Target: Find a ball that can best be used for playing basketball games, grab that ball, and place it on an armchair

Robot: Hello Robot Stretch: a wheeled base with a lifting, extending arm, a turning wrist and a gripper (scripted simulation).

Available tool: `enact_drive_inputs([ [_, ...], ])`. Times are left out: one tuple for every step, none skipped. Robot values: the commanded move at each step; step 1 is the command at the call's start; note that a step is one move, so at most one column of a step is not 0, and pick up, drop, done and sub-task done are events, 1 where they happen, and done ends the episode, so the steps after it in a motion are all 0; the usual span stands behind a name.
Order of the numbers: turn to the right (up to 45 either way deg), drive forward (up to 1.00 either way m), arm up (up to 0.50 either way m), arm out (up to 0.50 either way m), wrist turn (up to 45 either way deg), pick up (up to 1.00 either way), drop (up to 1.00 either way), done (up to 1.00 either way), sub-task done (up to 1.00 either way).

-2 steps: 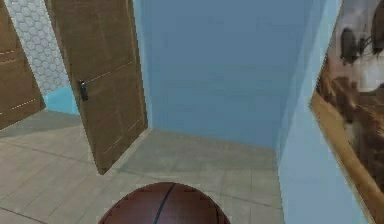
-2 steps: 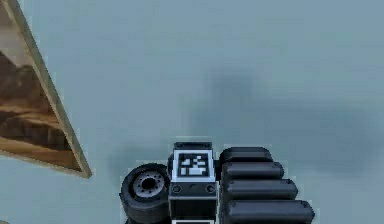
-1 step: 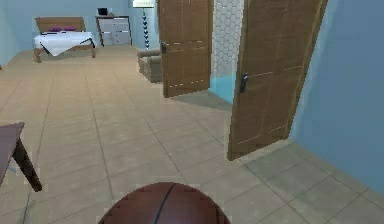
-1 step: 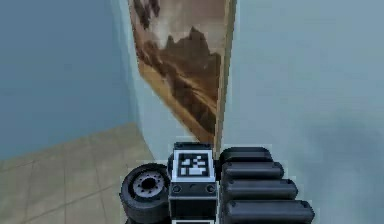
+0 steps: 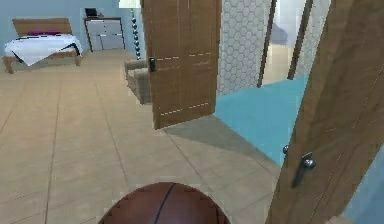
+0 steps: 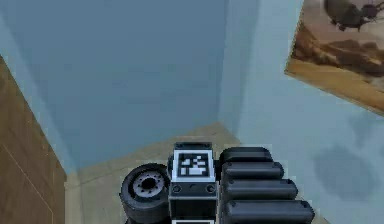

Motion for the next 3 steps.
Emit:
enact_drive_inputs([
  [0.0, 0.95, 0.0, 0.0, 0.0, 0.0, 0.0, 0.0, 0.0],
  [39.0, 0.0, 0.0, 0.0, 0.0, 0.0, 0.0, 0.0, 0.0],
  [0.0, 0.1, 0.0, 0.0, 0.0, 0.0, 0.0, 0.0, 0.0],
])
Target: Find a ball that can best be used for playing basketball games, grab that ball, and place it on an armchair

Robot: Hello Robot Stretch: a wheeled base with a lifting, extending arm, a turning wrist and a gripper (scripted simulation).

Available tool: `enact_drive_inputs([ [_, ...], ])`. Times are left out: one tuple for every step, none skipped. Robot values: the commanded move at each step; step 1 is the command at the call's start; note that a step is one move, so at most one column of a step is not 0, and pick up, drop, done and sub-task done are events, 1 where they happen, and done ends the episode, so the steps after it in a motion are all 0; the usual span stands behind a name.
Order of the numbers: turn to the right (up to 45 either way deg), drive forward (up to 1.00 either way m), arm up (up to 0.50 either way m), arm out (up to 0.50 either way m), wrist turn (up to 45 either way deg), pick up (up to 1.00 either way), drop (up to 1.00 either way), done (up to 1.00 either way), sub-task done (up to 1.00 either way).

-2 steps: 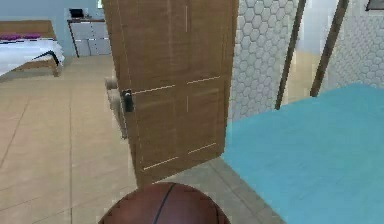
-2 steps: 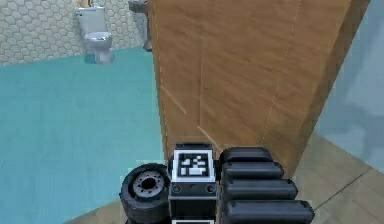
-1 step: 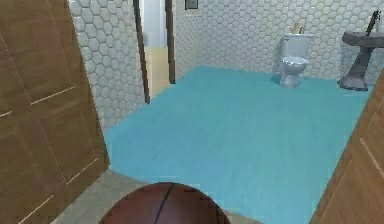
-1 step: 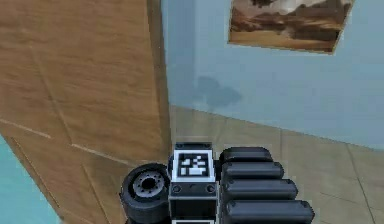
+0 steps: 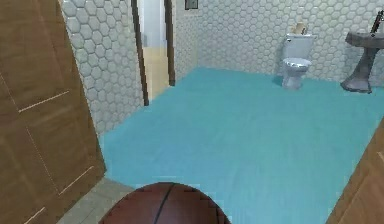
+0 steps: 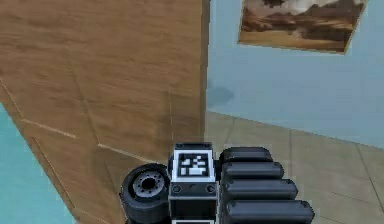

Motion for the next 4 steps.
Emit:
enact_drive_inputs([
  [-6.0, 0.0, 0.0, 0.0, 0.0, 0.0, 0.0, 0.0, 0.0],
  [0.0, 1.0, 0.0, 0.0, 0.0, 0.0, 0.0, 0.0, 0.0],
  [0.0, 1.0, 0.0, 0.0, 0.0, 0.0, 0.0, 0.0, 0.0],
  [0.0, 0.9, 0.0, 0.0, 0.0, 0.0, 0.0, 0.0, 0.0],
])
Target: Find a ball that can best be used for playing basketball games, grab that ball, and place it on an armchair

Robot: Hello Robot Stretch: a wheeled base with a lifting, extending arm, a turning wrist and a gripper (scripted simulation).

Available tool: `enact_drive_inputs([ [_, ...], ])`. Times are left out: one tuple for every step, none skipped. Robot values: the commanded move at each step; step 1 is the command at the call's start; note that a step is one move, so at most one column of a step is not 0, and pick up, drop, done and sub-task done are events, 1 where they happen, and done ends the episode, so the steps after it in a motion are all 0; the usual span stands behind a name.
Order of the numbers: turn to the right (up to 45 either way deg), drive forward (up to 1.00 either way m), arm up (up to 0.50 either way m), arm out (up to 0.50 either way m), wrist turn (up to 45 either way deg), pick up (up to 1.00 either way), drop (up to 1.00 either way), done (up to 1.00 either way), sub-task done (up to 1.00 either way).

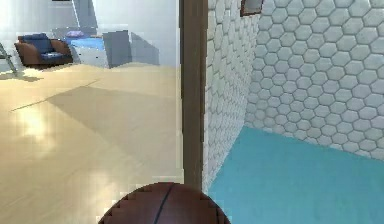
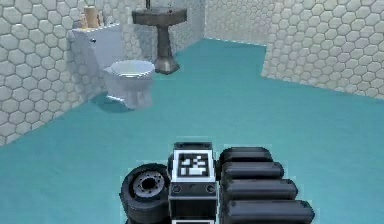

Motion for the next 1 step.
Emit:
enact_drive_inputs([
  [-15.0, 0.0, 0.0, 0.0, 0.0, 0.0, 0.0, 0.0, 0.0],
])
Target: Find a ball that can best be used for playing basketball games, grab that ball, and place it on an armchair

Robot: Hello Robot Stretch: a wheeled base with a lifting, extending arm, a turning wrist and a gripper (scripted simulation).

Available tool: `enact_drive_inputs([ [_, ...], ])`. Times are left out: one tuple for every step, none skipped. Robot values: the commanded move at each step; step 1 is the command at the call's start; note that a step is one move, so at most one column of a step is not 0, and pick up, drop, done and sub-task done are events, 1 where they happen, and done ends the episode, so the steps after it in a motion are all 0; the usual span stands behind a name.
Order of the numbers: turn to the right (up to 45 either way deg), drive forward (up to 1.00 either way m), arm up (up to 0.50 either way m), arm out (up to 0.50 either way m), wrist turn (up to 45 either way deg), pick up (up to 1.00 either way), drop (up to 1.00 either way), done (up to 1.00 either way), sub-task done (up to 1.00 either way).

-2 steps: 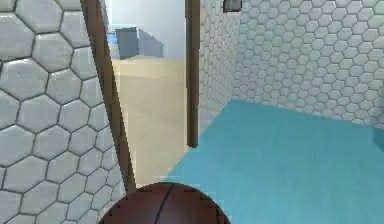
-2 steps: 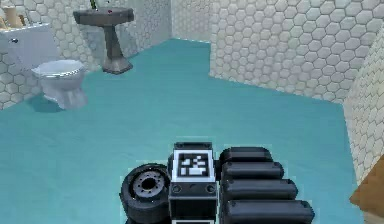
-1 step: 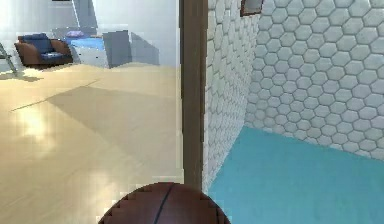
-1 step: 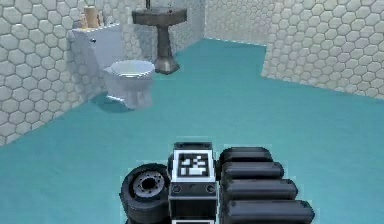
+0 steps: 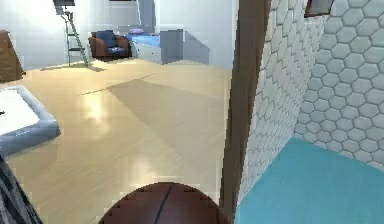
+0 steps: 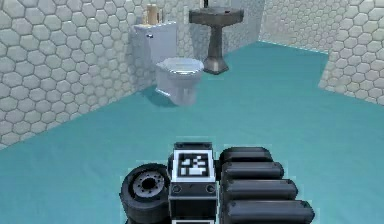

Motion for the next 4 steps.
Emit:
enact_drive_inputs([
  [0.0, 0.45, 0.0, 0.0, 0.0, 0.0, 0.0, 0.0, 0.0],
  [-18.0, 0.0, 0.0, 0.0, 0.0, 0.0, 0.0, 0.0, 0.0],
  [0.0, 1.0, 0.0, 0.0, 0.0, 0.0, 0.0, 0.0, 0.0],
  [0.0, 1.0, 0.0, 0.0, 0.0, 0.0, 0.0, 0.0, 0.0],
])
